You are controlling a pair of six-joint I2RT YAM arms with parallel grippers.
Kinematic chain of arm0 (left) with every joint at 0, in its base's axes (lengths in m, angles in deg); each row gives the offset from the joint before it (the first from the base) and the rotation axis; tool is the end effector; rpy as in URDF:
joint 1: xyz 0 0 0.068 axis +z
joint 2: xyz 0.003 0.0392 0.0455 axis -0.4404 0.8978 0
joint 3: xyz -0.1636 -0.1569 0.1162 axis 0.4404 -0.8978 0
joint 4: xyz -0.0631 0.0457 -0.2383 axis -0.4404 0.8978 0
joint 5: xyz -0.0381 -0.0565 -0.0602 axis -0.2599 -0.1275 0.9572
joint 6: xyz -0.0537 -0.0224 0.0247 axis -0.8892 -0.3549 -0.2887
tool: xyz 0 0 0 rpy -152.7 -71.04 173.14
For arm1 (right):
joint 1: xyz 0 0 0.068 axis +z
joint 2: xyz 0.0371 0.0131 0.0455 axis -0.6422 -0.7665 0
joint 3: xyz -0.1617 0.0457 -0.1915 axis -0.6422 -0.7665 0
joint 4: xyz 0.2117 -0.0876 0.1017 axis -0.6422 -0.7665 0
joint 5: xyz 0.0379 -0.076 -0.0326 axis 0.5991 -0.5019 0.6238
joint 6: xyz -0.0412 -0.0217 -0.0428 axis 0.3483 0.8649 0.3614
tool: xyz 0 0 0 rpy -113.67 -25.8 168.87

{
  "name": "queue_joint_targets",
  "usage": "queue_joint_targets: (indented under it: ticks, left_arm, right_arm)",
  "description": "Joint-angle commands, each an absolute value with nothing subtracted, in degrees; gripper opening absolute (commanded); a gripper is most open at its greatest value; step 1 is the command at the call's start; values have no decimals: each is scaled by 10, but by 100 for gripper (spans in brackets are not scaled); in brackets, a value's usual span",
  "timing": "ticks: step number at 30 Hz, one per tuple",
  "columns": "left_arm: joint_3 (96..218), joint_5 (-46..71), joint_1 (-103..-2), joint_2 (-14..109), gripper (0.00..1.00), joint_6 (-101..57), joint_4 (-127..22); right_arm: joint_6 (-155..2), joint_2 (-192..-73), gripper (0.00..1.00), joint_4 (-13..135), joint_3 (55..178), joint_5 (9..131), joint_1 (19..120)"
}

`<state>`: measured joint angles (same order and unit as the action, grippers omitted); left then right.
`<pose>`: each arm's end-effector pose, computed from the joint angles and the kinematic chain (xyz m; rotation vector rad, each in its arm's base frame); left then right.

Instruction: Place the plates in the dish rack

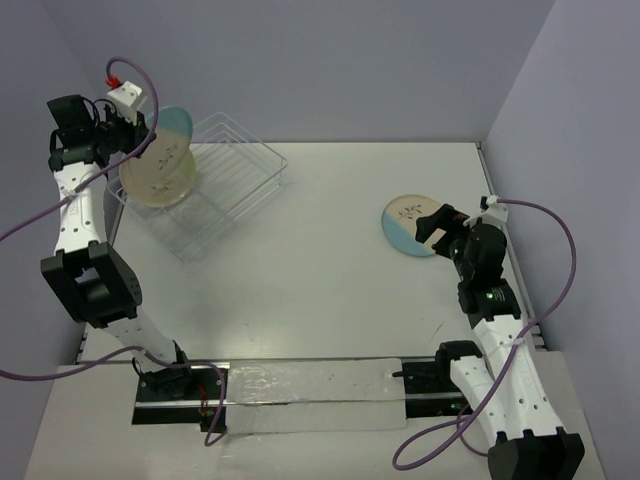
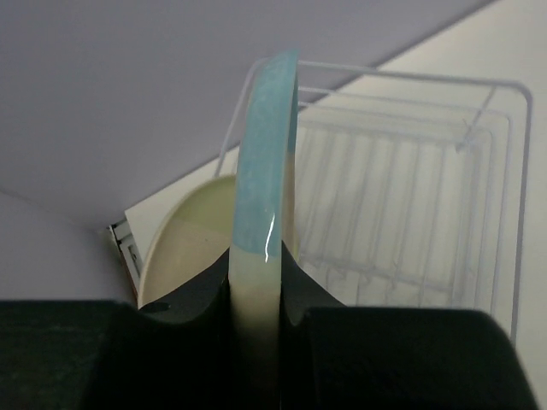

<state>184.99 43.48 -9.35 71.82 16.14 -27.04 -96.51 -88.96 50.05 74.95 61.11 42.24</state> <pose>0.3911 0.0857 0.3717 0.5841 1.7877 -0.1621 0.1806 0.0060 0.2766 0.4076 1.8063 0.3320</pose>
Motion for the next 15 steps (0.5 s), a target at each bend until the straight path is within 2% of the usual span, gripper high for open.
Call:
queue_joint_targets:
  ticks: [1,4,9,15]
  left_arm:
    - [1934,524,-82,717,0,333,-189]
    - [1989,515,-82,752,0,403,-111]
    - [1927,499,-82,734,0,387,-184]
    - [1949,515,-82,759,0,397,-156]
  right_arm:
    - [-946,-896,100,493,779,604,424]
    - [-946,-899,100,489,781,609,424]
    - [-948,-896,100,488,783,608,424]
    - [-952,-896,100,487,789,613,424]
